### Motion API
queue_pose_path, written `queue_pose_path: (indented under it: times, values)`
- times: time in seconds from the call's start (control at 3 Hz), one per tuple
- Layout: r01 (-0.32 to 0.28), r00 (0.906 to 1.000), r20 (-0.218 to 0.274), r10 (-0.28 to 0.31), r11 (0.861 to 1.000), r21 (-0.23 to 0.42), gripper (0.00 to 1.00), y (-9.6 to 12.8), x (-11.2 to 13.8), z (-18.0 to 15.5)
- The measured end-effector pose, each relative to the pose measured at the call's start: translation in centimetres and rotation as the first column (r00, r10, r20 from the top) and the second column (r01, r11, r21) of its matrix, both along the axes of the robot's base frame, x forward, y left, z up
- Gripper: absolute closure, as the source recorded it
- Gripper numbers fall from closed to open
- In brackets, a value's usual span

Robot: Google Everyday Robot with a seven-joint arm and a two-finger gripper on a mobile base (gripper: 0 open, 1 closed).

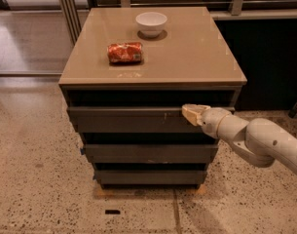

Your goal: Open top drawer

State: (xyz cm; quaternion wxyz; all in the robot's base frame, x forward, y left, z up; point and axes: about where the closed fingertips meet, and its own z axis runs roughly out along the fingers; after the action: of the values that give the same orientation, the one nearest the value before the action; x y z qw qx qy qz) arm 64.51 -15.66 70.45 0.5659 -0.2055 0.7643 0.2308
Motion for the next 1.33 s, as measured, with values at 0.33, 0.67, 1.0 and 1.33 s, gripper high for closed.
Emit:
queue_pose_path:
  times: [0.33,0.67,1.0,1.33]
  values:
    - [-0.018,0.9998,-0.006,0.018,1.000,0.010,1.00,0.5,0.0,0.0]
    - [-0.027,0.9988,0.041,0.026,0.999,0.024,1.00,0.3,-0.1,2.4]
    - [-0.003,0.9960,0.089,0.000,0.999,0.032,1.00,-0.3,0.3,4.4]
    - [-0.004,0.9959,0.091,0.001,0.999,0.033,1.00,-0.3,0.3,4.5]
